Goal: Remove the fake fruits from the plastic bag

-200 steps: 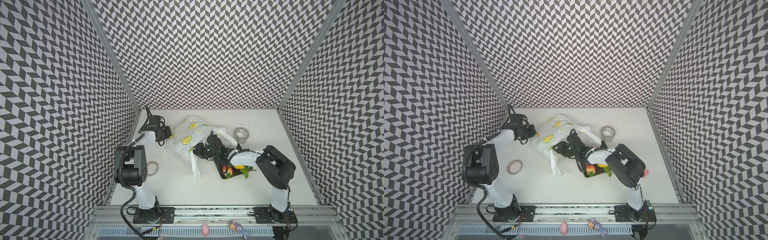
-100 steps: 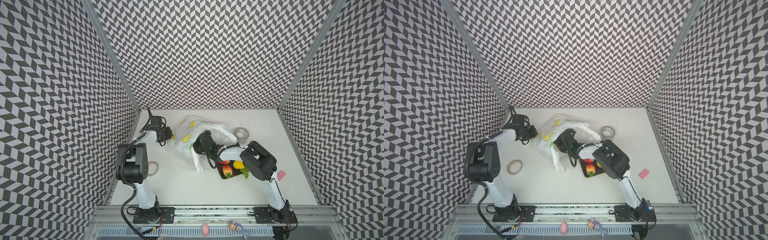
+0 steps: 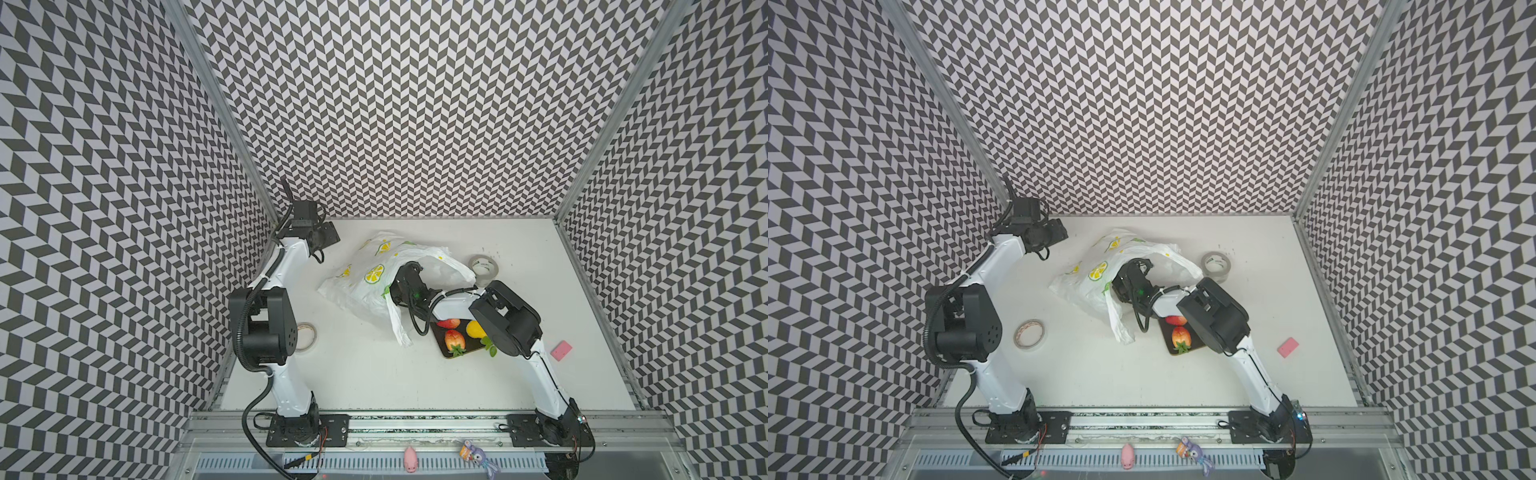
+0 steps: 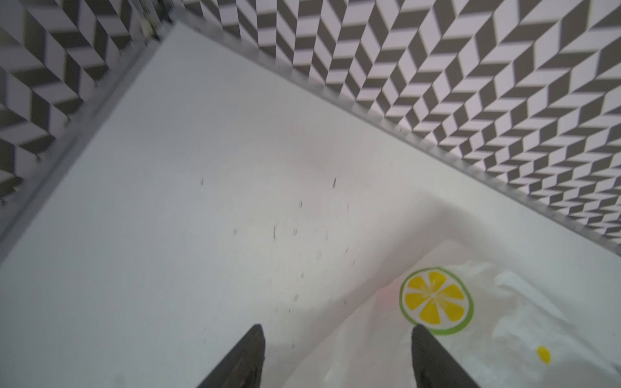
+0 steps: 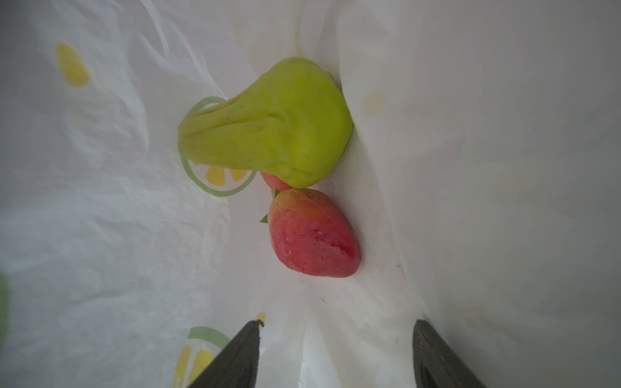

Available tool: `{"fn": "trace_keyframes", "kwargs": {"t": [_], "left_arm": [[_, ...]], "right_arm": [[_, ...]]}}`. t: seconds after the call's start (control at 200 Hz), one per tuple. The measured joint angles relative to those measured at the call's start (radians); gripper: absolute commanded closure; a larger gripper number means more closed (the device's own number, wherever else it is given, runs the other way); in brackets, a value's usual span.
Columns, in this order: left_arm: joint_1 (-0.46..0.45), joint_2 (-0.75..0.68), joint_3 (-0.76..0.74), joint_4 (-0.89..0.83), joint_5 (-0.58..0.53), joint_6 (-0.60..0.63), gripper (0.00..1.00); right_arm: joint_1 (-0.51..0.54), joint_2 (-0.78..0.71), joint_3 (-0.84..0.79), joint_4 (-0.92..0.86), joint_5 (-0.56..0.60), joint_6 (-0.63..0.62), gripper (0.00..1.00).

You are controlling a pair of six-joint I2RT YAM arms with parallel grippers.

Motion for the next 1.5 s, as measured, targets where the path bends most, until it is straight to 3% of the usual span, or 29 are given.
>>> {"fn": "trace_keyframes", "kwargs": {"t": [0.115,0.29,0.466,0.496,0.601,0.821,1.147,1.297,1.497], "left_arm": [[-0.096,-0.010,0.092,-0.091,-0.093,0.019,0.24],[-0.360,-0.046,0.229,-0.282,-0.230,0.024,0.20],[-0.551,-0.108,0.352,-0.531,-0.312,-0.042,0.11],[-0.576,-0.114,0.375,-0.574,-0.320,-0.058,0.01],[-0.657,-0.166,0.382,-0.667,-0.329,-0.123,0.00],[-0.692,-0.320,0.189,-0.768,-0.246,-0.243,0.00],[-0.712,-0.293,0.095,-0.739,-0.130,-0.209,0.01],[-0.712,-0.302,0.019,-0.704,-0.132,-0.191,0.22],[-0.714,-0.315,-0.086,-0.689,-0.178,-0.177,0.75]], "right_arm": [[-0.002,0.000,-0.001,0.015,-0.008,-0.010,0.29],[-0.005,0.000,-0.003,0.023,-0.027,-0.029,0.30],[-0.007,0.000,-0.006,0.023,-0.045,-0.043,0.30],[-0.008,0.000,-0.007,0.023,-0.047,-0.045,0.30],[-0.014,0.000,-0.013,0.021,-0.056,-0.049,0.30],[-0.020,0.000,-0.013,0.016,-0.063,-0.061,0.30],[-0.022,0.000,-0.009,0.003,-0.062,-0.076,0.30],[-0.022,0.000,0.020,-0.026,-0.063,-0.085,0.30],[-0.017,0.000,0.063,-0.035,-0.064,-0.111,0.30]]}}
